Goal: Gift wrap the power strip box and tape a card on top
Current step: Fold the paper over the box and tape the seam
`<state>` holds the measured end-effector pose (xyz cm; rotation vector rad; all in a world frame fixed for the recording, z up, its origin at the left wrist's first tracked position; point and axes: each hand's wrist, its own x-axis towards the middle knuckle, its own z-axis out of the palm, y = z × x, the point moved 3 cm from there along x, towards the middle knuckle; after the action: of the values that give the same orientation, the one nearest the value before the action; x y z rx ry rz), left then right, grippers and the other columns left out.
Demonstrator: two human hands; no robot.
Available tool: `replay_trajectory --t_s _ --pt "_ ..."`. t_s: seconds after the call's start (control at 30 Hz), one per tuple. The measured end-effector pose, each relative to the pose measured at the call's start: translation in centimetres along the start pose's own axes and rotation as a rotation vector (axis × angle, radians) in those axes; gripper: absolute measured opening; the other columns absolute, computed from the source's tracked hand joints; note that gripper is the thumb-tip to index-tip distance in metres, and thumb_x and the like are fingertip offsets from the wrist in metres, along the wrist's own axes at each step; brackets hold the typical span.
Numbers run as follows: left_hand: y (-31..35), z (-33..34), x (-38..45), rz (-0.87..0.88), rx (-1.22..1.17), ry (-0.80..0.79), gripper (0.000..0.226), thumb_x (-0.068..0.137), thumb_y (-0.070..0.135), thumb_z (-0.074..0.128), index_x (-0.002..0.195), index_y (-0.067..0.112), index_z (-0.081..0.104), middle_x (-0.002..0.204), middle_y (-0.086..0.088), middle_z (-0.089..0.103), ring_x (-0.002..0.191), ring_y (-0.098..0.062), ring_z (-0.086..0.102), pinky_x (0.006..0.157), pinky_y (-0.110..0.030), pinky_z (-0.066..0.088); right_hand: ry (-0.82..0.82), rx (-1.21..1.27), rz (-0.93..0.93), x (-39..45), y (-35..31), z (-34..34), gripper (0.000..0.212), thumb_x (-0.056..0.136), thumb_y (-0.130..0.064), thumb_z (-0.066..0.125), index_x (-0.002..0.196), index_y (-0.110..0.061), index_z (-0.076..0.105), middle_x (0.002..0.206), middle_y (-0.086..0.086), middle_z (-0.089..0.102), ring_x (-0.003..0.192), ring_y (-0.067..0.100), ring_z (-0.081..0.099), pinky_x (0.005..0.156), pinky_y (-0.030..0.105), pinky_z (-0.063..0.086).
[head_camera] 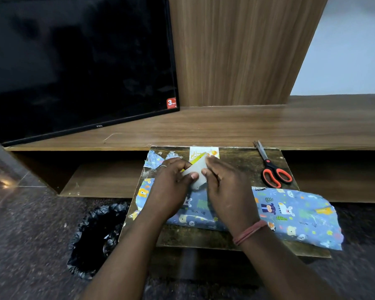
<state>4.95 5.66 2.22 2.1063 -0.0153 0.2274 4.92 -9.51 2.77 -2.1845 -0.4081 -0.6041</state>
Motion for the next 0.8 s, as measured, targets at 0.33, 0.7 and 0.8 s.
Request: replay_trajectory --t_s 0.33,0.7,0.8 --pt "1.2 0.2 -0.8 -0.071 -0.211 -0.021 0.013 0.097 0.009 0.066 0.086 0.016 0.066 0.076 0.004 0.065 0.061 -0.004 0.053 0.057 -0.015 0.042 -0.053 0.02 0.035 0.6 0.0 -0.5 0.033 0.092 -0.012 0.064 0.125 -0.012 0.065 0.121 0.0 0.064 0.11 0.016 0.058 0.096 0.024 0.044" --pt "1.3 1.3 -1.3 0.044 -0.078 -0.045 0.018 0.097 0.006 0.06 0.094 0.023 0.065 0.079 0.009 0.063 0.071 -0.005 0.053 0.064 -0.021 0.041 -0.059 0.194 0.244 0.6 0.5 -0.5 0.037 0.083 -0.007 0.07 0.117 -0.018 0.062 0.111 -0.005 0.058 0.092 0.007 0.054 0.086 0.027 0.05" --pt "1.3 1.7 -1.3 0.056 -0.075 -0.015 0.02 0.095 0.004 0.06 0.094 0.023 0.065 0.082 0.012 0.062 0.076 -0.006 0.054 0.066 -0.022 0.041 -0.041 0.175 0.224 0.6 0.3 -0.4 0.039 0.081 -0.005 0.069 0.116 -0.017 0.059 0.109 -0.003 0.057 0.091 0.011 0.054 0.089 0.033 0.05"
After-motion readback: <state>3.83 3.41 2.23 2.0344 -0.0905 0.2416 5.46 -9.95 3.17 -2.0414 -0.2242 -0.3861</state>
